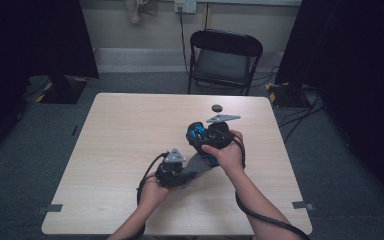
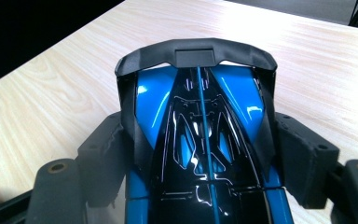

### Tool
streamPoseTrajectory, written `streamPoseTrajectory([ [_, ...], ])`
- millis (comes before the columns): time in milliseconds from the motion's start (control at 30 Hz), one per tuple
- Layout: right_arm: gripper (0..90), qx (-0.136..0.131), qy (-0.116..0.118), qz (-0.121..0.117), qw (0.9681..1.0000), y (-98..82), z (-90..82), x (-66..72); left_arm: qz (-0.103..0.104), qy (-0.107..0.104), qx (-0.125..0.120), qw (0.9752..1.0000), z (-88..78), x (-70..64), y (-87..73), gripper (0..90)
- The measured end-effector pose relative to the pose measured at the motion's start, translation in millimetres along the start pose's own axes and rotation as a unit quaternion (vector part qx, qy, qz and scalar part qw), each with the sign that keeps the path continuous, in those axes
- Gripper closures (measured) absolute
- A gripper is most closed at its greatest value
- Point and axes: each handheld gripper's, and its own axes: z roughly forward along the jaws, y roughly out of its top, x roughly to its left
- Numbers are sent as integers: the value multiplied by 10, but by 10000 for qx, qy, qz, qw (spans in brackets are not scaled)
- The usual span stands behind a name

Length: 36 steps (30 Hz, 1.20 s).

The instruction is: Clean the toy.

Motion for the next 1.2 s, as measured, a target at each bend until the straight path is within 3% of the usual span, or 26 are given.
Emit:
streamPoseTrajectory([
  [100, 260, 0, 67, -26, 10000, -29, -19, 34, -247, 279, -201, 9991, -135, 210, 87, 750],
  [200, 260, -40, 177, -34, 9998, -62, -35, 67, -365, 509, -261, 9977, -199, 359, 145, 751],
  [367, 260, -21, 184, -89, 9998, -108, -42, 97, -609, 644, -479, 9949, -247, 481, 177, 750],
  [533, 260, 20, 223, -83, 9997, -157, -41, 96, -689, 758, -496, 9935, -239, 540, 203, 750],
  [633, 260, 19, 229, -104, 9997, -183, -37, 112, -728, 717, -490, 9936, -201, 531, 219, 750],
  [867, 260, 35, 208, -40, 9998, -201, -1, 116, -538, 437, -326, 9971, -102, 379, 177, 750],
  [1200, 260, 25, 146, -4, 9999, -145, 27, 127, -515, 104, -312, 9981, 6, 210, 39, 751],
])
